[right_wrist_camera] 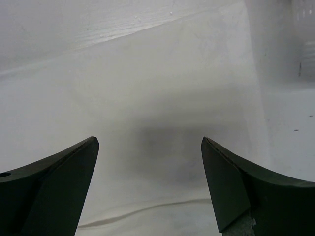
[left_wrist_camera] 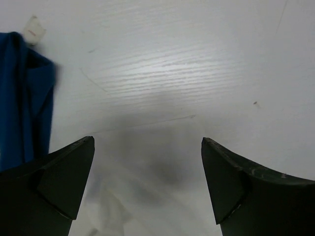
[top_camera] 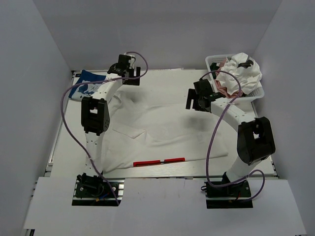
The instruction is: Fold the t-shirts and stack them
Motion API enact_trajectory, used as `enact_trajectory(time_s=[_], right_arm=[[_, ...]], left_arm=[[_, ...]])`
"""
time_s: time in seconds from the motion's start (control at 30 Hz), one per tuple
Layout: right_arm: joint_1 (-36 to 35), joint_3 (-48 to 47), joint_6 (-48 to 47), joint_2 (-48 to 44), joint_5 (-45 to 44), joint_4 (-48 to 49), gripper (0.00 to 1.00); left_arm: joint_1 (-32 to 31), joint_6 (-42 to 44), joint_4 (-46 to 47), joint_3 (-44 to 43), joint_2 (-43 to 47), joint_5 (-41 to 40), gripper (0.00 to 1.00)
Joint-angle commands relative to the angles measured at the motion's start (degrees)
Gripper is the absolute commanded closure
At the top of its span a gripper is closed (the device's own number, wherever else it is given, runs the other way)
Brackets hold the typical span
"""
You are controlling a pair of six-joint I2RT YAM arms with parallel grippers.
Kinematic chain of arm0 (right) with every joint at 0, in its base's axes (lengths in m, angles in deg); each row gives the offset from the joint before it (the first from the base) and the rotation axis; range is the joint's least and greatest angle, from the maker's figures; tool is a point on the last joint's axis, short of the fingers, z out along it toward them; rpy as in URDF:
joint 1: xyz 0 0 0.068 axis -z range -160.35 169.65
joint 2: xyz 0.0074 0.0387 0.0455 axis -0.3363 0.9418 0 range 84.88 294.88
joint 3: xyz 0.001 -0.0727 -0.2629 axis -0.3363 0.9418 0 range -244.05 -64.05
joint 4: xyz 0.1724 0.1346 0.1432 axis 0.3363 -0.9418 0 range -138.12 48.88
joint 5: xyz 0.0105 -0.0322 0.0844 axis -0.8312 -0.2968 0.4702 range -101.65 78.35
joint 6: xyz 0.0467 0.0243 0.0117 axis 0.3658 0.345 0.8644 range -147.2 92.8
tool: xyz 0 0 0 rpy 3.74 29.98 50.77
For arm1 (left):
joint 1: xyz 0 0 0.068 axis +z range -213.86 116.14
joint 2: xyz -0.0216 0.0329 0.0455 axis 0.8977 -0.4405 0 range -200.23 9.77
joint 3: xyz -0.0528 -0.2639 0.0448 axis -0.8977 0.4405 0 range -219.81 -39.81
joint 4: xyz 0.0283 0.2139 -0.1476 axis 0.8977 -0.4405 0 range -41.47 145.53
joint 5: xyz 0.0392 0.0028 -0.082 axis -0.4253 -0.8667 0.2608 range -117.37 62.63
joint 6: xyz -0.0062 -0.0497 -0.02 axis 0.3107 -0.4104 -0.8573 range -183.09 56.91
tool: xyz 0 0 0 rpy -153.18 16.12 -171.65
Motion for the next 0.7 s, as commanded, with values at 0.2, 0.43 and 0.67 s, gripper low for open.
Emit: enact_trajectory(time_s=[0.2, 0.43, 0.67], right_arm=[[2.5, -4.4, -5.0, 1.8, -2.0, -0.4, 0.1], [3.4, -3.0, -5.0, 1.4, -1.0, -0.1, 0.1], [4.0, -0.9, -4.9, -1.5, -1.1, 0.4, 0.1]], left_arm=[[-0.3, 14.2, -5.1, -7.1, -7.2, 9.9, 0.11], [-1.9, 16.9, -7.5, -9.8, -14.4, 4.4, 0.4], [-2.4, 17.5, -4.4, -11.6, -18.3, 10.8, 0.49]])
